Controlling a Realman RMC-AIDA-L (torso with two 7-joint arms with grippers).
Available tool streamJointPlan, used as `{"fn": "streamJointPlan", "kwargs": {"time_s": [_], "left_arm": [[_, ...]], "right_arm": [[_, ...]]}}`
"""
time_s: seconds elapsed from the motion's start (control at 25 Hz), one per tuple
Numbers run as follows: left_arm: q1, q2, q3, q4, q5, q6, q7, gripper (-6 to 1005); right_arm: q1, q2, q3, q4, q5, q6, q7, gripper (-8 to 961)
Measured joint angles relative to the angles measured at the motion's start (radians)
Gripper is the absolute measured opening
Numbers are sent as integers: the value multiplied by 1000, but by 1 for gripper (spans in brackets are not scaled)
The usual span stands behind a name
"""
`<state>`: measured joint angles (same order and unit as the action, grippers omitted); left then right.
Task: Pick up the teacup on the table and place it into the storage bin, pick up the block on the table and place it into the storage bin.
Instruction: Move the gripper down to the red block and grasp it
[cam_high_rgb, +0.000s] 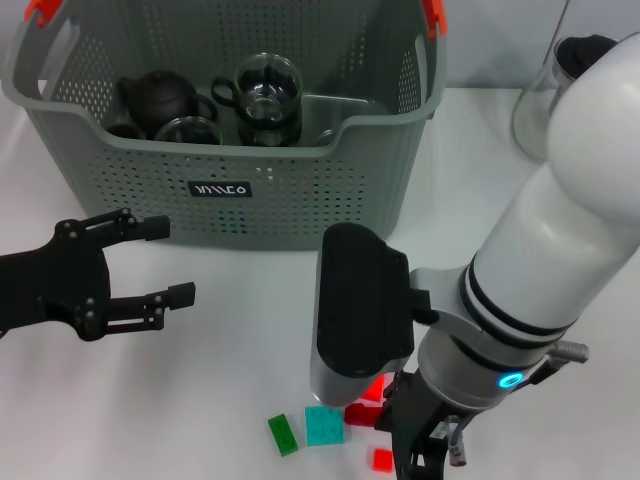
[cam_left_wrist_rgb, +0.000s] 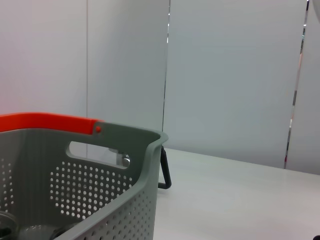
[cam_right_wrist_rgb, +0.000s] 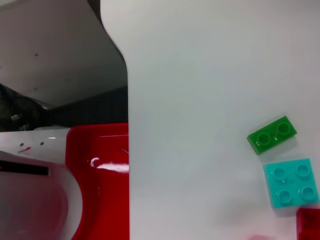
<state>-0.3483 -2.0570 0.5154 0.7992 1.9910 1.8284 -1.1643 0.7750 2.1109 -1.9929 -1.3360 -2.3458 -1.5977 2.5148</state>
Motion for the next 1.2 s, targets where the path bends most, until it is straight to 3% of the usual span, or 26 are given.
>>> {"fn": "streamJointPlan", "kwargs": {"time_s": [0.8, 1.04, 1.2], "left_arm": [[5, -2, 0, -2, -4, 0, 1, 842], [3, -2, 0, -5, -4, 0, 2, 842], [3, -2, -2, -11, -4, 0, 6, 841]], "right_arm": [[32, 3, -86, 112, 3, 107, 4, 848], [33, 4, -91, 119, 4, 119, 4, 677], [34, 5, -98, 127, 4, 136, 4, 674]]}}
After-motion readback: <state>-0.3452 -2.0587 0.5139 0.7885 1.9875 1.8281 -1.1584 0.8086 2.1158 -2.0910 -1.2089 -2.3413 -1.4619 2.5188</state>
